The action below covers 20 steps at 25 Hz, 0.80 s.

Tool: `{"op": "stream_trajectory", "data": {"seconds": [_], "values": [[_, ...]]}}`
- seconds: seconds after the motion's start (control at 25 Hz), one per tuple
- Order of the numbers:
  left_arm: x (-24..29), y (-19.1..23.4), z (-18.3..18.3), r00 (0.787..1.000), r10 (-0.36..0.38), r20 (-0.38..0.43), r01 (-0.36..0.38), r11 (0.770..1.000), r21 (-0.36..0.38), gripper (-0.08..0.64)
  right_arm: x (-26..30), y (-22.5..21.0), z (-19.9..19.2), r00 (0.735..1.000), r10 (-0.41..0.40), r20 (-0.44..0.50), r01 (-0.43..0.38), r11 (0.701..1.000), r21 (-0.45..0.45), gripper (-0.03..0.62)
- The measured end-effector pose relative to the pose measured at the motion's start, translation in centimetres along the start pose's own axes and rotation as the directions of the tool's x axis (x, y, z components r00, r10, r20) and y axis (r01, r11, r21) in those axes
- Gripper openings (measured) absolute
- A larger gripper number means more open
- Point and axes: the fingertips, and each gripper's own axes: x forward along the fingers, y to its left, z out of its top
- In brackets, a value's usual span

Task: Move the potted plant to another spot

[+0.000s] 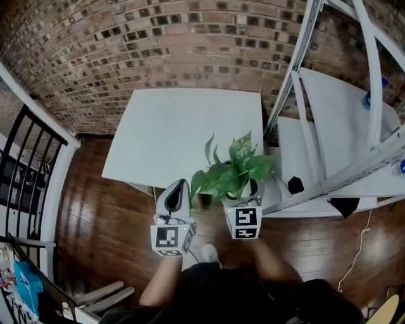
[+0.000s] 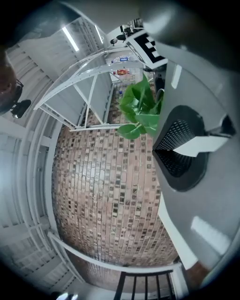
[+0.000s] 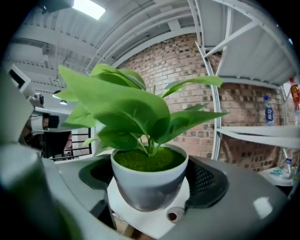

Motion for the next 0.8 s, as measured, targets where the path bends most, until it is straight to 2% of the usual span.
{"op": "stream_trajectory", "data": {"seconds": [0.32,0.48,0.6,0.8], "values": [[1.8,2.1,-2.2,0.999,-0.032,-0.026,0.032,0.999,-0.003,0.012,7.6,0.0,-7.4,0.997,-0.031,-0.073,0.030,0.999,-0.015,0.466],[2.4,3.6,-4.0,0.999,-0.012,-0.040,0.012,1.000,0.002,0.012,9.4,-0.1,-10.9,0.990,-0.048,-0.135,0.050,0.999,0.009,0.466],[2.6,4.2,-4.5,0.998,-0.008,-0.060,0.007,1.000,-0.011,0.012,10.2,-0.4,-12.5,0.985,-0.063,-0.159,0.065,0.998,0.005,0.466],[2.1,5.1,-5.3,0.998,-0.004,-0.061,0.003,1.000,-0.016,0.012,11.5,-0.2,-14.3,0.984,-0.046,-0.172,0.046,0.999,-0.004,0.466]]}}
